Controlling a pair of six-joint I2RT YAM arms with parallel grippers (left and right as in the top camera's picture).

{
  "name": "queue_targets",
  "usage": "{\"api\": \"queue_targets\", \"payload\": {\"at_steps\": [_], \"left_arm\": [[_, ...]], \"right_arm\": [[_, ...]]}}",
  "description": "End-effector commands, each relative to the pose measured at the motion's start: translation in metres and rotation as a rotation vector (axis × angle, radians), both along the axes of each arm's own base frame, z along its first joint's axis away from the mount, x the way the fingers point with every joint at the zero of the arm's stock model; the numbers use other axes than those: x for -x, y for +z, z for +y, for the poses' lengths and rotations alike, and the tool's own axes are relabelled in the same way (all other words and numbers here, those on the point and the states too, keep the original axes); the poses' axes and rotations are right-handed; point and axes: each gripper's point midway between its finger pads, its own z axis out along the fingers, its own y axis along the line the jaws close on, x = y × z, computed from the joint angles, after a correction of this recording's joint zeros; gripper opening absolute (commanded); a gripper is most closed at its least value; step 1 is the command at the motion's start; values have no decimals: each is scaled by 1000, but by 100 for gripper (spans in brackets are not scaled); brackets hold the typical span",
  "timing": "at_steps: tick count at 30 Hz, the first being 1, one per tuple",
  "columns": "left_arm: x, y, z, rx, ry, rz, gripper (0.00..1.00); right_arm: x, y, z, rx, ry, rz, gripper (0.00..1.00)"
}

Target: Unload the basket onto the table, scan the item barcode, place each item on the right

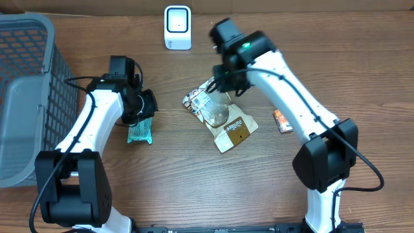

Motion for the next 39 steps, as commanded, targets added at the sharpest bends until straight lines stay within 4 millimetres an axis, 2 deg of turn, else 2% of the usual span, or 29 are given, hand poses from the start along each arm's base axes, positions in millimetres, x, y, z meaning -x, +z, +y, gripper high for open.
{"api": "queue_targets", "payload": {"at_steps": [1, 6, 11, 14, 20, 26, 28, 30, 35, 37, 39], "left_arm": [[-1, 1, -13, 9, -18, -13, 8], [-5, 2, -23, 11, -44, -38, 9], [-5, 2, -26, 12, -52, -38, 9], [-5, 2, -26, 12, -51, -38, 9], [-4, 2, -26, 17, -34, -34, 9], [-4, 3, -30, 41, -32, -29, 9], [-3, 4, -35, 62, -42, -27, 8], [-2, 4, -39, 67, -51, -27, 8], [1, 5, -52, 66, -90, -29, 9], [1, 5, -58, 67, -104, -36, 9], [0, 6, -62, 68, -114, -46, 9]], "right_arm": [[3, -18, 2, -80, -3, 71, 27], [4, -54, 0, -76, -18, 85, 23], [9, -92, 9, -137, -5, 91, 23], [16, -116, 15, -177, 10, 97, 27], [30, -132, 24, -246, 36, 136, 36], [35, -125, 40, -274, 110, 128, 40], [29, -113, 43, -289, 119, 114, 43], [18, -92, 41, -301, 107, 86, 44], [-15, -25, 19, -311, 47, -4, 51], [-23, -13, 2, -275, 10, -20, 54], [-25, -16, -16, -224, -27, -16, 54]]}}
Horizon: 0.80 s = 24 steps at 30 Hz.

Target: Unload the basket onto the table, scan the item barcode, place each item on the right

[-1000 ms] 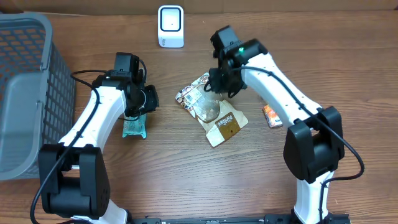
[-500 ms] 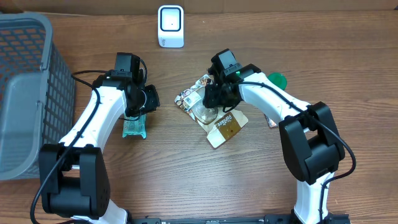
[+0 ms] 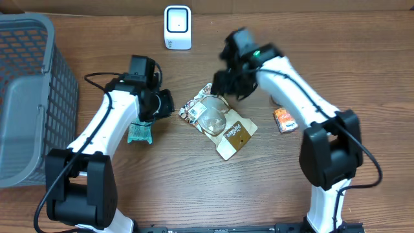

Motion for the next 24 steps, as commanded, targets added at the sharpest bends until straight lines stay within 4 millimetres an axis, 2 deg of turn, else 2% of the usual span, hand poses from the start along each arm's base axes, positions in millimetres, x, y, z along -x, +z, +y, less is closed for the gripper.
{"api": "queue_targets", "payload": {"at_steps": [1, 3, 9, 13, 16, 19, 24], "left_arm": [[1, 1, -10, 20, -11, -7, 8], [0, 2, -12, 21, -15, -10, 4], [-1, 2, -13, 23, -16, -18, 5], [-1, 2, -13, 23, -16, -17, 4], [-1, 2, -13, 23, -16, -18, 4], [-1, 2, -13, 23, -16, -18, 5], [-1, 2, -13, 23, -16, -18, 4]], "right_arm": [[-14, 21, -38, 83, -76, -57, 54], [-7, 8, -46, 121, -83, -19, 54], [23, -46, -66, 240, -82, 113, 53], [40, -68, -78, 293, -81, 172, 51], [48, -73, -80, 305, -76, 201, 49], [60, -71, -70, 269, -54, 243, 47], [95, -62, -22, 104, 33, 364, 42]]}}
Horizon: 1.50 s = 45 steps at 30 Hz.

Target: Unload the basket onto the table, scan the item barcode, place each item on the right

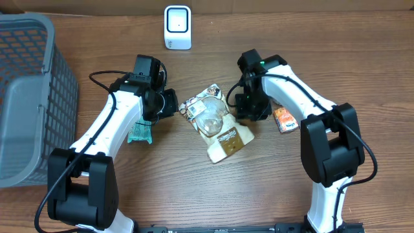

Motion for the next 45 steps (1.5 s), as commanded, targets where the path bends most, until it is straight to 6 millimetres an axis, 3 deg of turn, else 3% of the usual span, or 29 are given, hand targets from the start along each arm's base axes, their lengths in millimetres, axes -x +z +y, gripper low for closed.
{"api": "queue_targets", "payload": {"at_steps": [1, 3, 5, 12, 17, 24, 34, 45], "left_arm": [[1, 0, -2, 12, 10, 5, 4], [1, 0, -2, 14, 17, 7, 4], [1, 0, -2, 15, 19, 6, 4], [-11, 9, -17, 88, -27, -54, 4], [-19, 2, -37, 198, -77, -62, 4], [-13, -38, -53, 285, -117, 45, 4], [-11, -70, -55, 291, -126, 95, 4], [-9, -72, -54, 290, -115, 112, 4]], "right_arm": [[28, 9, 46, -148, 50, 84, 42], [40, 11, 61, -170, 87, 104, 42], [39, 11, 61, -147, 101, 87, 45], [-1, 46, 37, -187, 15, -24, 46], [-8, 55, 27, -344, 40, -16, 62], [1, 38, 33, -444, 46, 11, 66], [16, 14, 41, -528, 21, 48, 66], [33, -12, 66, -644, -44, 74, 64]]}}
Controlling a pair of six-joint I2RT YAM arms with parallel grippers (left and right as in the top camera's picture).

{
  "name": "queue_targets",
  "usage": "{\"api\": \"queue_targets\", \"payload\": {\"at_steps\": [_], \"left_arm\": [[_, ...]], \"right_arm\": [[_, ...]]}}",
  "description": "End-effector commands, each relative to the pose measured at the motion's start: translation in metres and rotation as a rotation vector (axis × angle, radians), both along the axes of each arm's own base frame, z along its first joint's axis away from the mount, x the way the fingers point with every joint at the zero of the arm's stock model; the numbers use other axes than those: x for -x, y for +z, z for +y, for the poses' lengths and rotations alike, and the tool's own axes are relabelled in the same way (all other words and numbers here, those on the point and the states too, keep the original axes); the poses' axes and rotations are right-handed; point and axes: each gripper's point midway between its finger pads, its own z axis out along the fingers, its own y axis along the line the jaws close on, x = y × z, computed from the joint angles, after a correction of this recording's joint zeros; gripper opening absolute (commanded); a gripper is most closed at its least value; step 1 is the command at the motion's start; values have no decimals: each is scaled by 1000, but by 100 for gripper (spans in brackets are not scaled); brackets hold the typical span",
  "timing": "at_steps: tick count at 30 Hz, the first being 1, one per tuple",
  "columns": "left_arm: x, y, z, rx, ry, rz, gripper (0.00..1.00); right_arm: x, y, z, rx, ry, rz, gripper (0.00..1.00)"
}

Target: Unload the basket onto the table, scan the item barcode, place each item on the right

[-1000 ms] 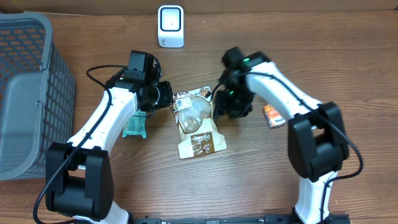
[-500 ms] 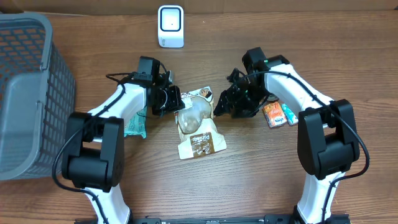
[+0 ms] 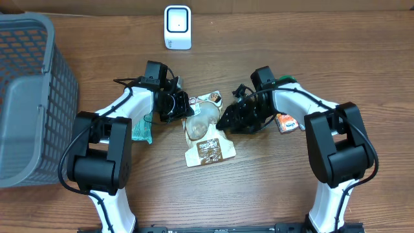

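Observation:
A snack pouch [image 3: 208, 147], brown and white with a clear window, lies at mid-table with its top end between the two grippers. My left gripper [image 3: 185, 107] is at the pouch's top left corner, and its fingers appear closed on that edge. My right gripper [image 3: 226, 119] lies low against the pouch's upper right edge; its dark body hides the fingers, so their state does not show. The white barcode scanner [image 3: 177, 27] stands at the far edge of the table, well behind the pouch.
A grey mesh basket [image 3: 26, 97] fills the left side. A teal packet [image 3: 141, 129] lies under the left forearm. A small orange packet [image 3: 287, 122] lies beside the right arm. Cables trail off both wrists.
Both grippers have closed in on the pouch's top end, the left from the left and the right from the right. The pouch has turned, and its brown bottom end now points toward the near edge.
First the right gripper was over the pouch's far corner and the left over the teal packet. The left gripper then stood nearer the pouch at each moment, and the right came down at its right edge. The pouch shifted and turned, and now lies between both grippers.

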Motion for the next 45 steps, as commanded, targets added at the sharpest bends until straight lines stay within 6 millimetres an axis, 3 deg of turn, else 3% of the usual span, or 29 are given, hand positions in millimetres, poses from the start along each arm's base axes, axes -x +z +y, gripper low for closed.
{"api": "queue_targets", "payload": {"at_steps": [1, 10, 15, 20, 27, 34, 35, 39, 42, 45], "left_arm": [[5, -9, 0, -2, -19, 22, 4], [5, -10, 0, -4, -19, 21, 4], [5, -10, 0, -4, -19, 21, 4], [5, -10, 0, -4, -19, 21, 4], [5, -10, 0, -5, -20, 20, 9], [-1, -4, 8, -4, -6, 8, 7], [-3, 0, 13, -5, 2, 10, 6], [-24, 46, 43, -12, 29, -62, 7], [-38, 92, 63, -24, 41, -149, 9], [-44, 147, 80, -35, 46, -253, 12]], "right_arm": [[11, 3, 17, -52, -23, 29, 65], [4, 10, 63, -136, -32, -39, 65], [5, 11, 72, -141, -13, -68, 64], [1, 6, 69, -109, -26, -85, 44], [0, 5, 68, -99, -30, -91, 32], [0, 10, 69, -127, -26, -80, 19], [0, 11, 69, -133, -24, -77, 18], [0, 15, 69, -166, -18, -68, 15], [0, 20, 68, -191, -7, -76, 12], [1, 38, 70, -265, 44, -118, 8]]}}
